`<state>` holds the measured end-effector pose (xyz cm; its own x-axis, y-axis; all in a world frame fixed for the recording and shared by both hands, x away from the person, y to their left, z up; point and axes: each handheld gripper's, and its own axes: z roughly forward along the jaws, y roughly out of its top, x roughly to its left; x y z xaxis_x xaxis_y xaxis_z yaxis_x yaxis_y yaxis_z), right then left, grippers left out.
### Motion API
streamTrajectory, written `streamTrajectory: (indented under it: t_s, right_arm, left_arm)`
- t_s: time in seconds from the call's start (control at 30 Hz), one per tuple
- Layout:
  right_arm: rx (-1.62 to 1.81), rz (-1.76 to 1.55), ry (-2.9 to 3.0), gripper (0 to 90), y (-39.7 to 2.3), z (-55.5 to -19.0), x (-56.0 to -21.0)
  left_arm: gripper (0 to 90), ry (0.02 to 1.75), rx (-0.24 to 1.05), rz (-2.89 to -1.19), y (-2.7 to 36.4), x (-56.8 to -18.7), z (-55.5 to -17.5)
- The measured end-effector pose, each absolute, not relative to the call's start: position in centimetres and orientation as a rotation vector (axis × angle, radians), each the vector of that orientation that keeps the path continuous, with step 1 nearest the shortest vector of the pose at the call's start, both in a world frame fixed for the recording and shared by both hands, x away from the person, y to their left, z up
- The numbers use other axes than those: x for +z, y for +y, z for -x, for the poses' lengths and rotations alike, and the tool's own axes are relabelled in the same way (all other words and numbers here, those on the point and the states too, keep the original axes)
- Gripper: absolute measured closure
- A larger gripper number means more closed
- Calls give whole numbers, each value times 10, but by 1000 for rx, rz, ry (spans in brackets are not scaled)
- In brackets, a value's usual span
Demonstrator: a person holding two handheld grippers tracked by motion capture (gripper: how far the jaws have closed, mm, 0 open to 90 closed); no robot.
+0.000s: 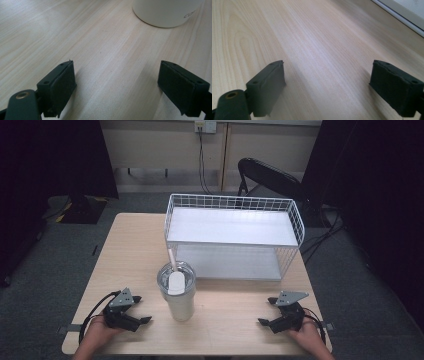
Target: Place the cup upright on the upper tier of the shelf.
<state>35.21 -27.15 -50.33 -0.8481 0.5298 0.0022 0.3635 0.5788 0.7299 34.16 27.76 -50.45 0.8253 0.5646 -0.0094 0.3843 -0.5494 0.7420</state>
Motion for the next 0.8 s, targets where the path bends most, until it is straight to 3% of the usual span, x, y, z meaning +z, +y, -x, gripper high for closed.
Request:
streamTrajectory:
  t_s: [0.57,0.8]
  right_arm:
    - [1114,-781,2572,113,-272,-353,-503]
    - [1113,-789,2569,114,-272,-353,-503]
  left_arm:
    - [176,686,305,-2219,272,-502,-343]
    - [169,671,254,-2103,270,-483,-343]
